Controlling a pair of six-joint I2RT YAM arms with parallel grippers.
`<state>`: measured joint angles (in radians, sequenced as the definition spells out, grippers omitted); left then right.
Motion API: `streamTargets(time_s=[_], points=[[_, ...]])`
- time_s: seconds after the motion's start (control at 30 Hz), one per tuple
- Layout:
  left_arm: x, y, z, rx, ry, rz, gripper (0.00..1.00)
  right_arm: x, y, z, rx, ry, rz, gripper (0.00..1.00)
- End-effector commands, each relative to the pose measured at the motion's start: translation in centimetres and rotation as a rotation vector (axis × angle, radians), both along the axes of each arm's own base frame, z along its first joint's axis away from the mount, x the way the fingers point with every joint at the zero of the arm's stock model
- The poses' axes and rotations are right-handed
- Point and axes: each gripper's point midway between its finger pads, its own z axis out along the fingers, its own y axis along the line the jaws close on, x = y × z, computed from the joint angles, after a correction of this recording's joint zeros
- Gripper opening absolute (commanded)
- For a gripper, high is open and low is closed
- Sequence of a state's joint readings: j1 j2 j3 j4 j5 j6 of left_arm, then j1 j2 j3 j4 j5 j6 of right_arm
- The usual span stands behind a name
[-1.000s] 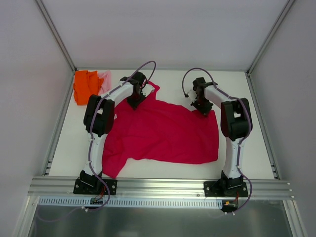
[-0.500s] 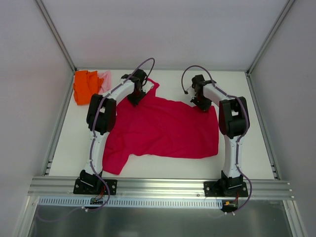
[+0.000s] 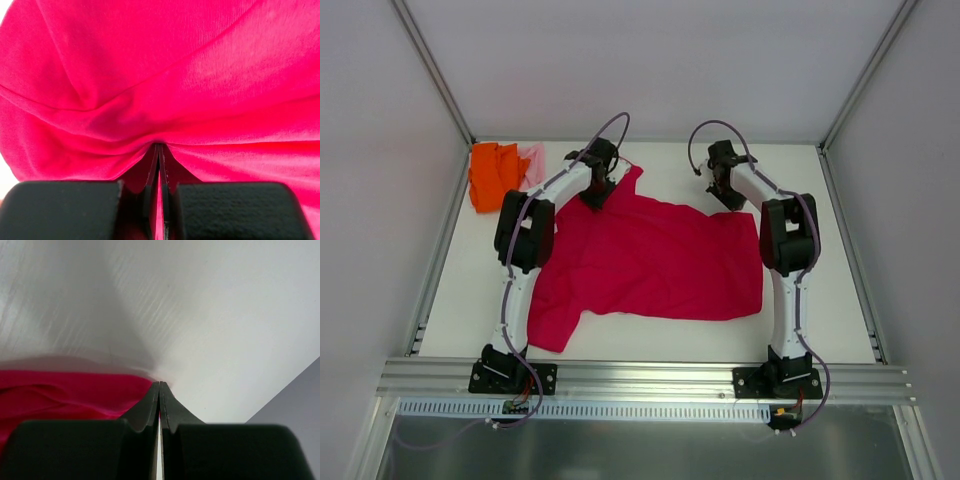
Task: Fold and stack the t-shirts
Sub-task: Flatten out the tshirt
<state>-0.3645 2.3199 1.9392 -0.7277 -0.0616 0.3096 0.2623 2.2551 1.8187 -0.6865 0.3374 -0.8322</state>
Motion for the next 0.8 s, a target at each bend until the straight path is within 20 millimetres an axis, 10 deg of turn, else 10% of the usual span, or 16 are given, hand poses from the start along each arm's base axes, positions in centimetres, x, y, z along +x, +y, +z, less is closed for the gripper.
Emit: streamTargets(time_s=[0.0, 0.13, 0.2, 0.33, 0.43, 0.67, 0.77], points=[[1.1, 0.1, 3.5, -0.067, -0.141, 0.014, 0.0, 1.2, -0.4, 3.1, 0.007, -0.131, -0.009, 0.01], [1.1, -0.2, 6.8, -0.118, -0.255, -0.021, 0.0, -0.4, -0.9, 5.1, 0.062, -0.207, -0.01, 0.03], [1.3, -0.2, 8.8, -0.139, -0.341, -0.037, 0.16, -0.8, -1.1, 6.7, 0.09, -0.242, -0.017, 0.07], [0.2, -0.1, 11.8, -0.179, -0.455, -0.078, 0.98, -2.1, -1.5, 6.9, 0.104, -0.304, -0.001, 0.16], [-0.1, 0.1, 13.4, -0.187, -0.528, -0.099, 0.99, -2.5, -2.0, 7.9, 0.093, -0.375, 0.009, 0.25], [1.3, 1.2, 13.3, -0.114, -0.551, -0.068, 0.99, -2.9, -1.8, 10.2, 0.134, -0.429, 0.01, 0.91], [2.9, 1.9, 13.6, -0.082, -0.563, 0.008, 0.99, -2.4, -1.7, 11.7, 0.156, -0.461, 0.004, 1.0]])
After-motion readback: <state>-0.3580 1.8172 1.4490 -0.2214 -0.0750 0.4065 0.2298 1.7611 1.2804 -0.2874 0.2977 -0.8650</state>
